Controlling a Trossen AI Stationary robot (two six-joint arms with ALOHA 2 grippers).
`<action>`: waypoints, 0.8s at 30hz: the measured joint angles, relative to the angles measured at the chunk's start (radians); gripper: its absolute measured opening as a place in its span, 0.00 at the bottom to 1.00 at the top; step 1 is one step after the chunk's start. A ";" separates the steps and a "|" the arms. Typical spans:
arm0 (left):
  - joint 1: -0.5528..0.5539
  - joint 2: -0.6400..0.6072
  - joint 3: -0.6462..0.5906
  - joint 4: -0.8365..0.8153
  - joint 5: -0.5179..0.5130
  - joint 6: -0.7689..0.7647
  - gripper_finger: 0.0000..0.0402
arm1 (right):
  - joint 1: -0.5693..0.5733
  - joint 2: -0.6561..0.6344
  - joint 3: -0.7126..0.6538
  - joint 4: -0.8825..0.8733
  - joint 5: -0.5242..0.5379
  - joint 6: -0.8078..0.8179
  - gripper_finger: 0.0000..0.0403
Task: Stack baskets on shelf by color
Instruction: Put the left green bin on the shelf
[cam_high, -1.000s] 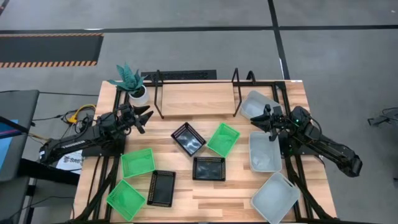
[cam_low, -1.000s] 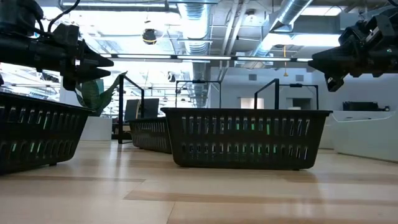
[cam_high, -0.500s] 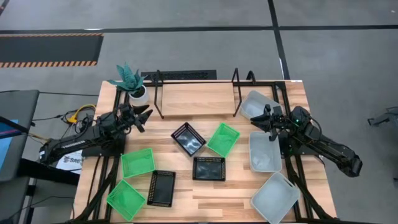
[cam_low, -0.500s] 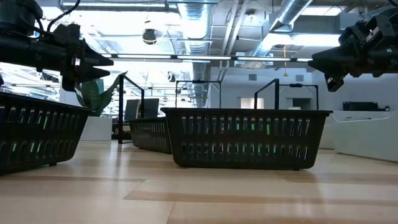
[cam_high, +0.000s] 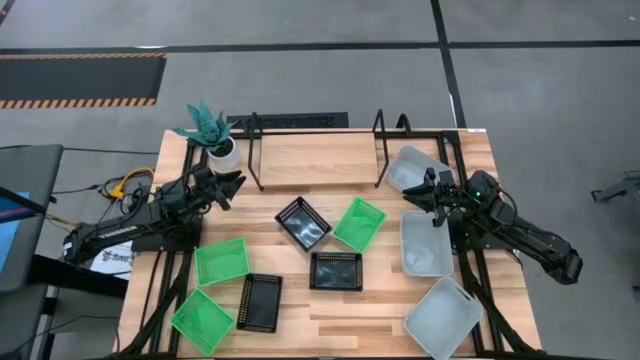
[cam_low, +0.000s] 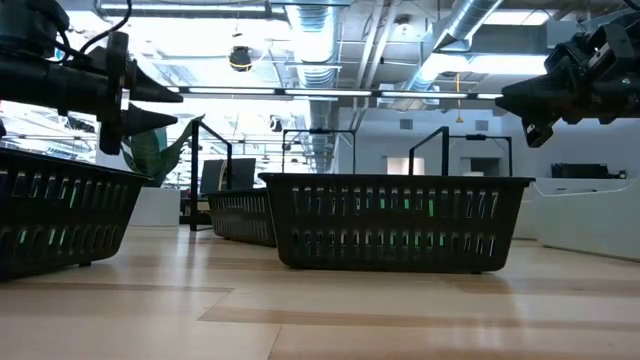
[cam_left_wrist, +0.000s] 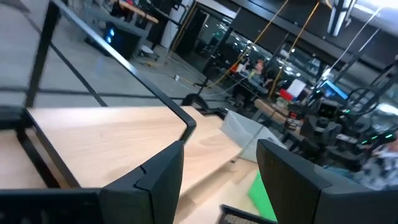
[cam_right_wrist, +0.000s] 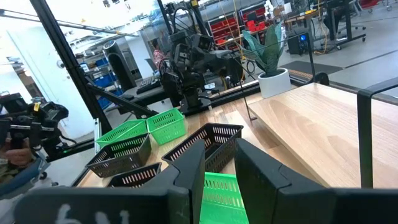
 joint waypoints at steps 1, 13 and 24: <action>0.000 0.000 0.000 0.006 -0.001 -0.017 0.48 | 0.000 0.000 0.000 0.000 0.000 0.000 0.28; 0.001 0.000 0.000 0.014 -0.080 -0.231 0.48 | 0.000 0.000 0.000 0.000 0.000 0.000 0.28; 0.000 0.000 0.000 0.205 0.038 -0.397 0.48 | 0.000 0.000 -0.006 0.054 0.000 0.170 0.28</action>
